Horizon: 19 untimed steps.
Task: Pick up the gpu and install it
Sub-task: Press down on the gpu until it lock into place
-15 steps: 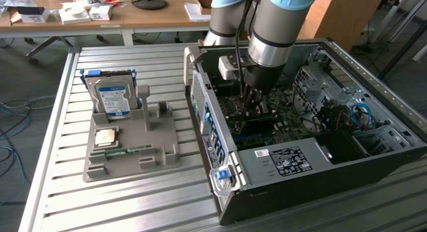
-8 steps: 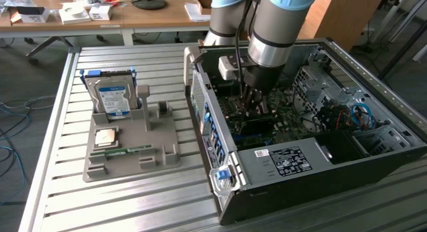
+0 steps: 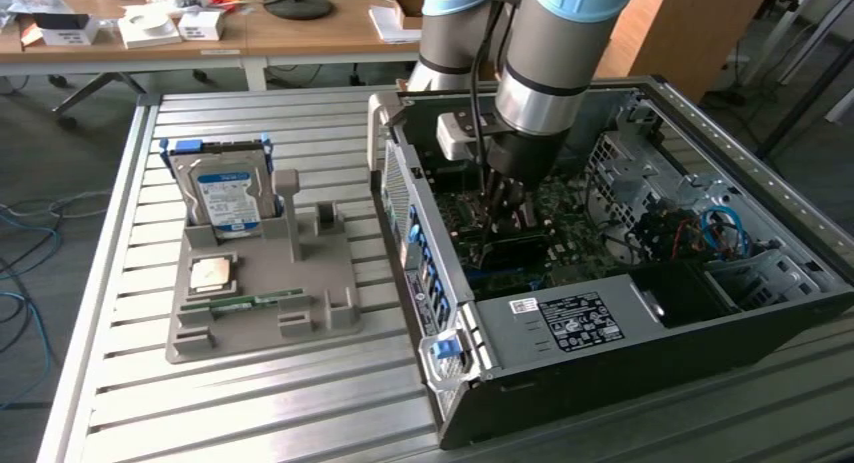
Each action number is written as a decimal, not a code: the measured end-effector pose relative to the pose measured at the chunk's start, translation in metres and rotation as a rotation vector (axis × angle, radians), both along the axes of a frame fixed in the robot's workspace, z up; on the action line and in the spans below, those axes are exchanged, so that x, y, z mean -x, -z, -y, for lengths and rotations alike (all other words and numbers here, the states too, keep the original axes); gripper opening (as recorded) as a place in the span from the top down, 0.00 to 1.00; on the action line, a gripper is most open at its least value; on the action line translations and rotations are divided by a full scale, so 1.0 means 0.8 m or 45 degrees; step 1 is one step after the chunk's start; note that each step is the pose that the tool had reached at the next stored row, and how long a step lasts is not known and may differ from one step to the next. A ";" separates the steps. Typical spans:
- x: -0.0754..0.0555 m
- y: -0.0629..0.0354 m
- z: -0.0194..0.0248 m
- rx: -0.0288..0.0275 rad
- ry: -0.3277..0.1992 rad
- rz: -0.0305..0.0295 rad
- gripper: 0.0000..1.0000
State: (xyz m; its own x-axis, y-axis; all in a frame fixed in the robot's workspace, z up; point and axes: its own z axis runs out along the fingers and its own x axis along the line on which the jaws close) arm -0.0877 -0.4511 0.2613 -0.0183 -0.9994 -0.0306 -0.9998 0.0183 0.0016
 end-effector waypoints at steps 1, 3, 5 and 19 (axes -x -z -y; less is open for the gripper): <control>0.000 0.000 0.0000 0.0003 0.000 0.0000 0.89; 0.000 0.000 0.0001 0.0001 0.000 0.0002 0.89; 0.000 0.000 0.0000 -0.0001 0.000 0.0002 0.89; 0.000 0.000 -0.0002 -0.0023 0.000 0.0011 0.89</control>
